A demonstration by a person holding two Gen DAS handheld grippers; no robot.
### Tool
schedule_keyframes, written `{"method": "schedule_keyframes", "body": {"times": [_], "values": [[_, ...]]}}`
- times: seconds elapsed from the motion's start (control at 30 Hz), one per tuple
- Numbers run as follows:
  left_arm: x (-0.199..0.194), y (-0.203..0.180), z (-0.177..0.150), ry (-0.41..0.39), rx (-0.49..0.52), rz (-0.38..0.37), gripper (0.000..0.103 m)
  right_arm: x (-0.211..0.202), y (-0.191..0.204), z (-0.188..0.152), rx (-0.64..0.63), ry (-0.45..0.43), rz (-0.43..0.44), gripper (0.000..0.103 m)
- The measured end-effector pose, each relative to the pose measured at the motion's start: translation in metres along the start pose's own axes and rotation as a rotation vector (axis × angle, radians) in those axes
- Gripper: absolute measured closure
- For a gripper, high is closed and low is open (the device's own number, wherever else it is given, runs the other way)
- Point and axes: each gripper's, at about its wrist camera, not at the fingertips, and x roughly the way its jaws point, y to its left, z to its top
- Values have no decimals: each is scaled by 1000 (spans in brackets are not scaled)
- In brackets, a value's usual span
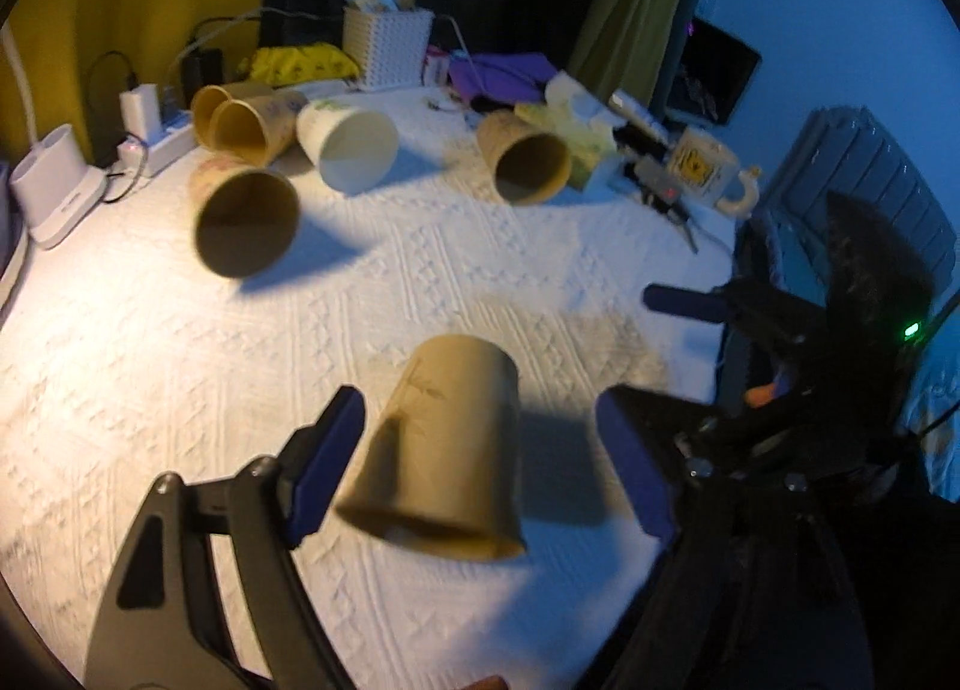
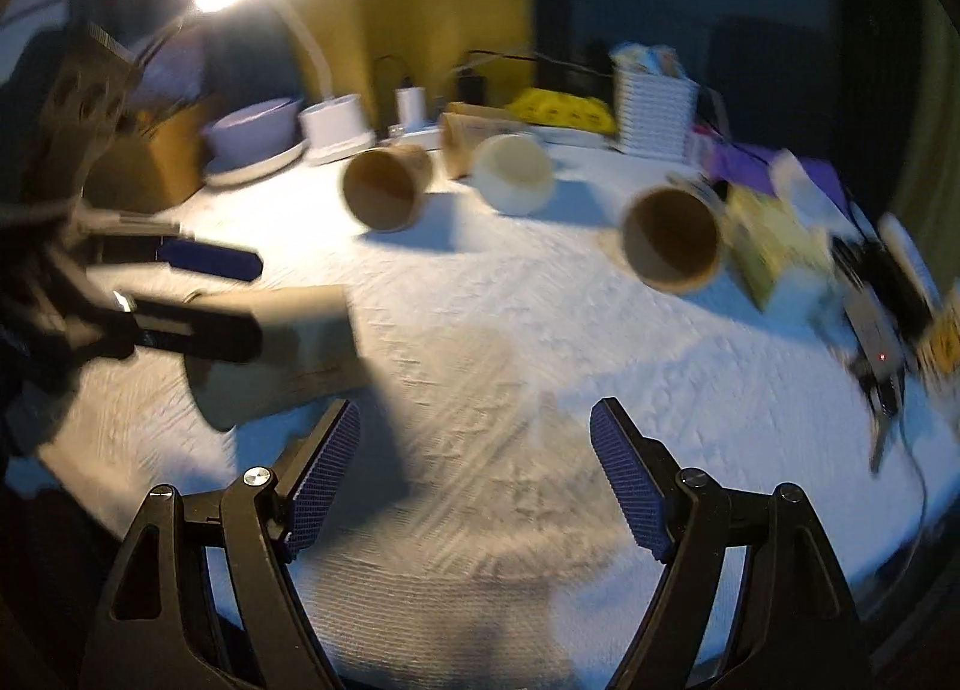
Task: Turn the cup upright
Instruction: 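Pass the tan cup to the right gripper, which closes on its rim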
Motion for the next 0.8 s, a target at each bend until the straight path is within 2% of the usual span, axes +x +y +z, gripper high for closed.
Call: {"method": "schedule_keyframes", "body": {"times": [0.07,0.23,0.4,0.7,0.8], "values": [[-16,6,-6,-32,-26,10,22,5,9,4,-57,23,26,21],[-54,29,-36,-110,-90,64,22,12,46,19,-331,50,82,21],[-63,55,-64,-121,-157,86,22,19,81,37,-653,93,138,21],[-63,84,-90,-143,-251,44,22,47,124,45,-1144,272,200,21],[-67,87,-92,-152,-251,32,22,58,134,49,-1238,330,214,21]]}}
